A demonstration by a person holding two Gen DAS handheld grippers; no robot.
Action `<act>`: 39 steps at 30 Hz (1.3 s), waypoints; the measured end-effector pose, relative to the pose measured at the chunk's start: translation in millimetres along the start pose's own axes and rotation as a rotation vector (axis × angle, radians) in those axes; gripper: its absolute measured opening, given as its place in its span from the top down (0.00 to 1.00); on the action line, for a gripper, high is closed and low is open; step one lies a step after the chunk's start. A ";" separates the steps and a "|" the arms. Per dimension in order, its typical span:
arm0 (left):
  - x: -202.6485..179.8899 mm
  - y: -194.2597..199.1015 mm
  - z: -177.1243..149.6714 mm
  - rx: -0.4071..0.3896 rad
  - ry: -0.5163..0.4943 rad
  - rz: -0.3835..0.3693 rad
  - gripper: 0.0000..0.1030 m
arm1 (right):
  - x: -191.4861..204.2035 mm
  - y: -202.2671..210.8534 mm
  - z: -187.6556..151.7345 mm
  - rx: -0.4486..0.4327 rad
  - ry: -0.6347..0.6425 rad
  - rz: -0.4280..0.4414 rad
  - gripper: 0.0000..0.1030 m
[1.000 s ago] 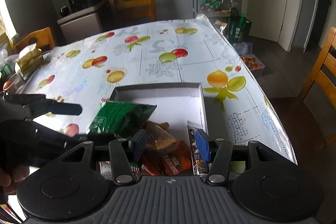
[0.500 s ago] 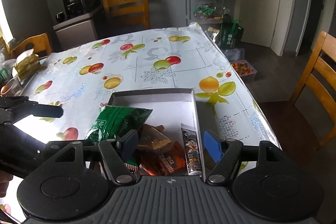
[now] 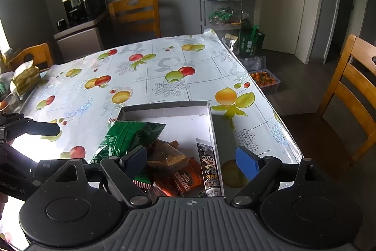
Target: Organize snacks
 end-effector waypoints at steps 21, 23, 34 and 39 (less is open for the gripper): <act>-1.9 9.1 -0.8 -0.035 -0.021 -0.030 0.01 | 11.7 2.4 0.6 -0.006 0.014 0.006 0.16; -2.2 9.2 -0.7 -0.035 -0.021 -0.028 0.01 | 12.1 2.3 1.1 -0.007 0.013 0.005 0.16; -1.6 7.6 2.1 -0.024 -0.031 -0.020 0.01 | 12.6 0.8 2.1 -0.001 0.011 0.006 0.15; -1.6 6.3 2.1 -0.029 -0.034 -0.025 0.01 | 13.4 -0.9 2.4 0.002 0.010 0.011 0.15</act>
Point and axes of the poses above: each gripper's, at about its wrist camera, not at the fingertips, and y roughly against the way its jaws point, x to its left, z to its top, the point moved 1 cm from there along -y, roughly the way its jaws point, and after that the axes turned 10 degrees about x, right-handed, at the moved point
